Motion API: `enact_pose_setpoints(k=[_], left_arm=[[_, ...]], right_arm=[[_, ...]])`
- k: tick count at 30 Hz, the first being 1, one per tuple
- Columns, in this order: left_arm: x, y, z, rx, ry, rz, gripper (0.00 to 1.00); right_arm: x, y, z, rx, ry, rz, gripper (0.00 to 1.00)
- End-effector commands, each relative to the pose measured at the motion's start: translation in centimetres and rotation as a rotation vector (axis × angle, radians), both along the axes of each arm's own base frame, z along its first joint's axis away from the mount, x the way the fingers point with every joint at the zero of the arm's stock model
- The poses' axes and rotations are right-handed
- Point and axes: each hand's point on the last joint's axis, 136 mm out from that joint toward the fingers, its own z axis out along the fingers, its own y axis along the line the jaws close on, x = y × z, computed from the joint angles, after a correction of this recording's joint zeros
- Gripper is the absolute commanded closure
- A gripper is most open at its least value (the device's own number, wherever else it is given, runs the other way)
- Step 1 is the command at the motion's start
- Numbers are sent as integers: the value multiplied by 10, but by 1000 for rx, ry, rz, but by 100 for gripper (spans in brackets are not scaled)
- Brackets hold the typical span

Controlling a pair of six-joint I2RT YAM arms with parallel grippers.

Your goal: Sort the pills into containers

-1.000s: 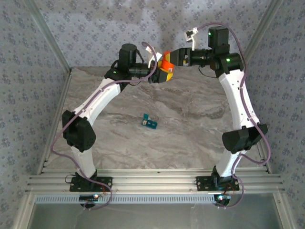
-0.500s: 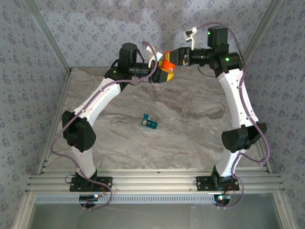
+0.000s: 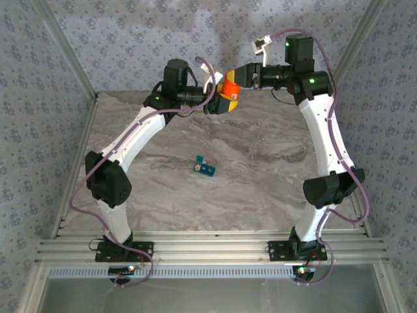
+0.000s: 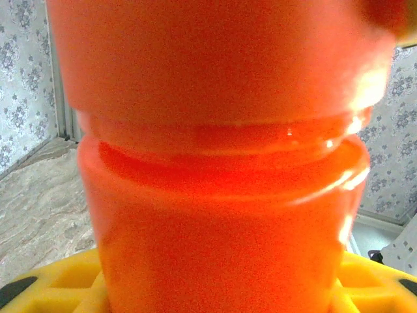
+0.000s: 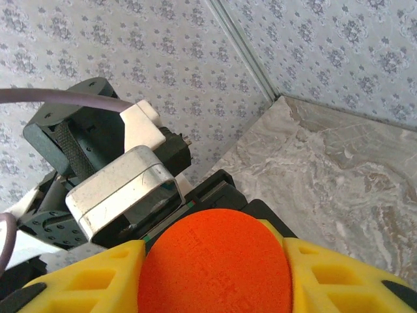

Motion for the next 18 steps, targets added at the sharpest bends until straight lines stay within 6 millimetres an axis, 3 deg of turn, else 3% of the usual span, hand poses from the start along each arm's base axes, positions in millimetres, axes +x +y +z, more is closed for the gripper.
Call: enact_pose_setpoints(k=[1,10,18], left_arm=[[-4,-2,18,-28,-35,-25,100],[10,-1,25,-31,-69,63,100],[15,0,31,-52,-88,87,100]], right_arm=[[-12,4,7,10,-8,31,59],[-3,-1,-14,-50,11,-133,62],[1,9,-35,-61,25,-285,62]])
